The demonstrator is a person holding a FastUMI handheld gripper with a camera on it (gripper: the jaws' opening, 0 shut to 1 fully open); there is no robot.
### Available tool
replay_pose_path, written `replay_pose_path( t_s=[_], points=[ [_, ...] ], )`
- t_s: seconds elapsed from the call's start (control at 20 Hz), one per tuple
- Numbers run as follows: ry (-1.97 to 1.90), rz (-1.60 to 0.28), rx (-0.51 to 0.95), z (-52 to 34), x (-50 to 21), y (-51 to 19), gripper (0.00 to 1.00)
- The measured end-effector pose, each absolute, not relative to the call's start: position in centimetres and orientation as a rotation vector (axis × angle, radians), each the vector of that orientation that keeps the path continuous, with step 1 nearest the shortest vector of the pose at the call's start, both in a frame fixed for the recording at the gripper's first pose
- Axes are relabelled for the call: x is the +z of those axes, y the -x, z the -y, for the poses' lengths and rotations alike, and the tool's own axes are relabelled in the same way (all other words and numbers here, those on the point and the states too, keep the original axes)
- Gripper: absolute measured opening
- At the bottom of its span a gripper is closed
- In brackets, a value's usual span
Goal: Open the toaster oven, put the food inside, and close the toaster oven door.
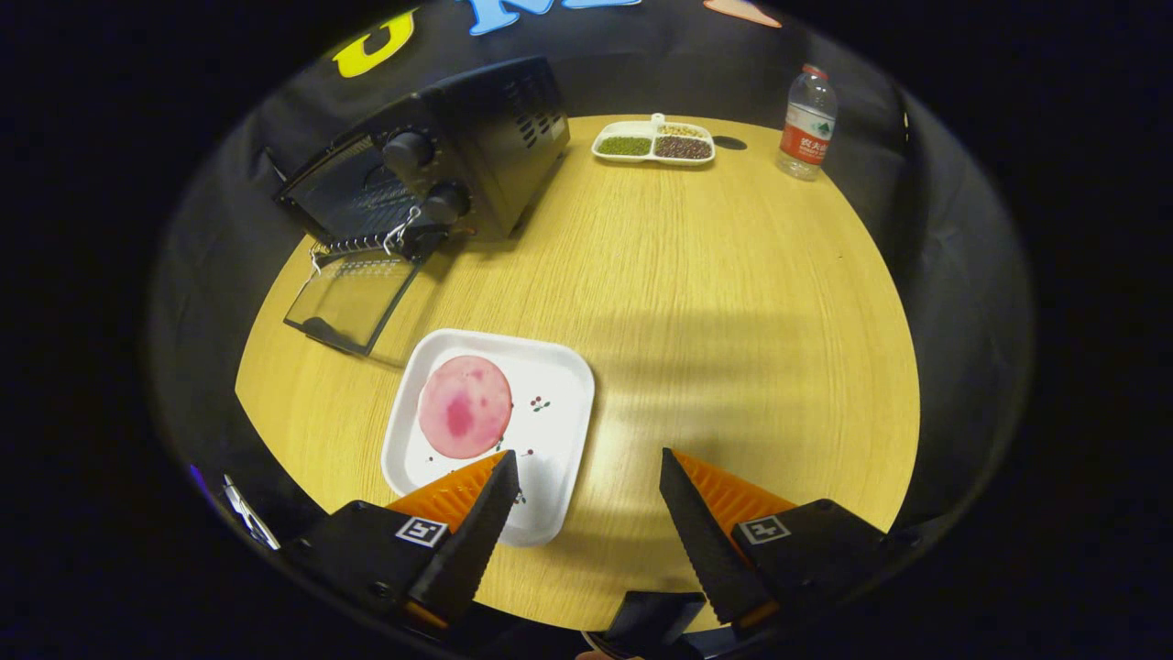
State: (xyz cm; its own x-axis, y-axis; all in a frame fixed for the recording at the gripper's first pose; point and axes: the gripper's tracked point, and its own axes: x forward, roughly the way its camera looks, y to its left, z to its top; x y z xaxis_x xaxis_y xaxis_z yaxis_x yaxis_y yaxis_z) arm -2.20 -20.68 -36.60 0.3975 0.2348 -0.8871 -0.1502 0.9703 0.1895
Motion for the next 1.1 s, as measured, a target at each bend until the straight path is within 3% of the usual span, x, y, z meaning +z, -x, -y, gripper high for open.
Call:
replay_pose_path(
  t_s=[0.25, 0.45, 0.8, 0.9, 1.05, 1.1],
  points=[
    [-0.066, -1.175, 0.219, 20.0, -37.6, 2.0, 0.99],
    [-0.02, -1.188, 0.176, 20.4, -38.1, 1.7, 0.92],
    [-0.102, -1.258, 0.137, 19.9, -38.2, 1.5, 0.41],
    [-0.104, -1.278, 0.137, 19.9, -38.0, 1.5, 0.38],
    [-0.133, -1.292, 0.114, 20.5, -37.8, 1.1, 0.15],
    [-0.143, -1.306, 0.122, 20.4, -38.2, 1.4, 0.15]
  ],
)
